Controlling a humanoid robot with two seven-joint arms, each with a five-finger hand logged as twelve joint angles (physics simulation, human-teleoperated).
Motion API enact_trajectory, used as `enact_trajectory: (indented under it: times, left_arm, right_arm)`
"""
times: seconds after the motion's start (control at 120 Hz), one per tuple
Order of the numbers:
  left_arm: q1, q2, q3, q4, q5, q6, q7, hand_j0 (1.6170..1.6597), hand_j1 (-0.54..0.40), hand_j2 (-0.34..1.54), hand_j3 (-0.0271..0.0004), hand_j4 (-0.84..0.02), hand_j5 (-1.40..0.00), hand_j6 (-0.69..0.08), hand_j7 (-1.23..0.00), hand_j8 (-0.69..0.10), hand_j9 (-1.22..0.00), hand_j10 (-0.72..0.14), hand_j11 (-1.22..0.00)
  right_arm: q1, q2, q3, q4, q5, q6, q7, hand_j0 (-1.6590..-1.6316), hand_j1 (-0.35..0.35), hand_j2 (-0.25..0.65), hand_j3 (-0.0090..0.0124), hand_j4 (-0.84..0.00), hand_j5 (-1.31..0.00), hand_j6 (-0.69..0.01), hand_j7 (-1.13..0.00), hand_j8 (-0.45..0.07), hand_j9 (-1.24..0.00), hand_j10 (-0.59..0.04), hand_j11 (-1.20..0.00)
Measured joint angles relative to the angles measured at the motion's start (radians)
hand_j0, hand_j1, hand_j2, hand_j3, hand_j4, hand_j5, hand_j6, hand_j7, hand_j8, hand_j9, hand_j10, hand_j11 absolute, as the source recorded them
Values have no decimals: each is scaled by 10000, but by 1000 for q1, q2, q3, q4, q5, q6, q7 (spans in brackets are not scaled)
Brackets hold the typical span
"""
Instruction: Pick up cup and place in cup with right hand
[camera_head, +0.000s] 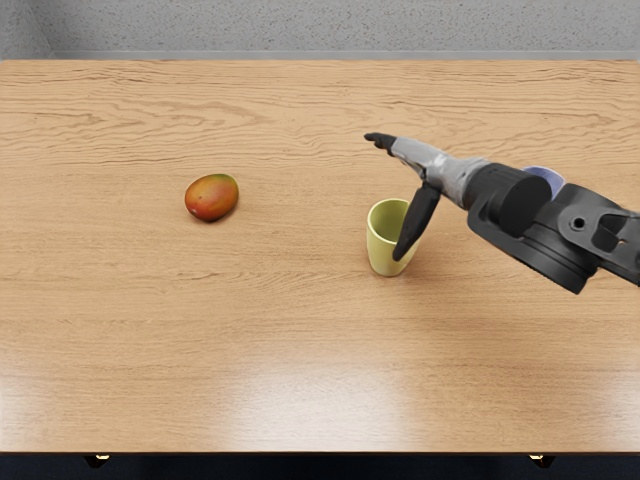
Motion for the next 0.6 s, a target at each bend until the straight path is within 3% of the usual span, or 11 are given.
enact_trajectory:
  times: [0.175, 0.442, 0.6]
  left_arm:
    - [0, 0, 0, 0, 0, 0, 0, 16581, 3490, -1, 0, 0, 0, 0, 0, 0, 0, 0, 0]
    - [0, 0, 0, 0, 0, 0, 0, 16581, 3490, -1, 0, 0, 0, 0, 0, 0, 0, 1, 0]
    - [0, 0, 0, 0, 0, 0, 0, 16581, 3490, -1, 0, 0, 0, 0, 0, 0, 0, 1, 0]
  right_arm:
    - [-58, 23, -5, -20, -28, -42, 0, -16581, -3224, -32, 0, -246, -301, -257, -297, -250, -299, -243, -299]
    - [-79, 23, -6, -26, -27, -42, 0, -16581, -1608, -300, 0, -1595, -2054, -1607, -2051, -1600, -2053, -1593, -2053]
    - [-90, 21, -8, -30, -25, -37, 0, -16581, -1046, -392, 0, -2065, -2664, -2077, -2660, -2070, -2662, -2062, -2662]
